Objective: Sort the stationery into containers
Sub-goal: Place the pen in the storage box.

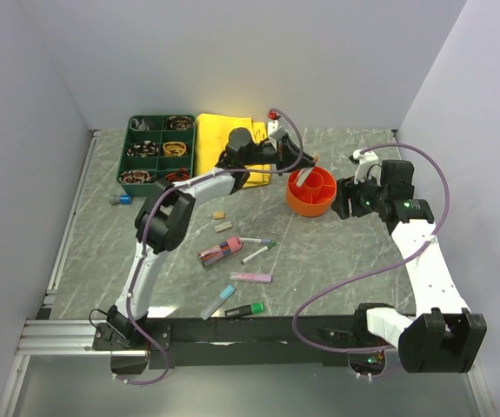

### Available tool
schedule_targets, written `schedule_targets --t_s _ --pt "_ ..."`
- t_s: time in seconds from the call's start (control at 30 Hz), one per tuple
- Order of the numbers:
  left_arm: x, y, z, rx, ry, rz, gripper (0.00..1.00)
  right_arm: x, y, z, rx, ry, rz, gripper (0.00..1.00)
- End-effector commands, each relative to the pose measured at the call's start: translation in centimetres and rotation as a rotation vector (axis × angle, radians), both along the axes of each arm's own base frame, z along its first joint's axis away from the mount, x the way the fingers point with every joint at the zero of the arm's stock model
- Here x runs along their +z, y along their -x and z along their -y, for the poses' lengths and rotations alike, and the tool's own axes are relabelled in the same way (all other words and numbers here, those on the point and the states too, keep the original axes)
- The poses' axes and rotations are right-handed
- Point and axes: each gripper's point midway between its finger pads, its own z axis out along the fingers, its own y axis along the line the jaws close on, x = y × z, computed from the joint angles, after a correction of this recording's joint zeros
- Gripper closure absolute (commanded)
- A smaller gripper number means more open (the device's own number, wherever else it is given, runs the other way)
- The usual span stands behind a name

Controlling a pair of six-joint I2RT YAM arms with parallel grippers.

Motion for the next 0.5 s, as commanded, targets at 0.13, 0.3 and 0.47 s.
schedule_targets --t_s 0.13,0.3,0.47 --pt "-1.6 -2.1 0.3 0.029 0.016 0.063 0.99 1.5 -0.5 0.7 -0.010 0.032 0.030 0.31" --pt "-3.0 -2.8 -0.3 0.037 0.000 0.047 0.99 1.3 -0.6 0.6 -0.016 0.022 0.017 0.31" --pt "-2.8 -2.8 -1.8 0.042 0.005 0.027 0.80 1.2 -0.9 0.7 -0.025 0.019 0.012 0.30"
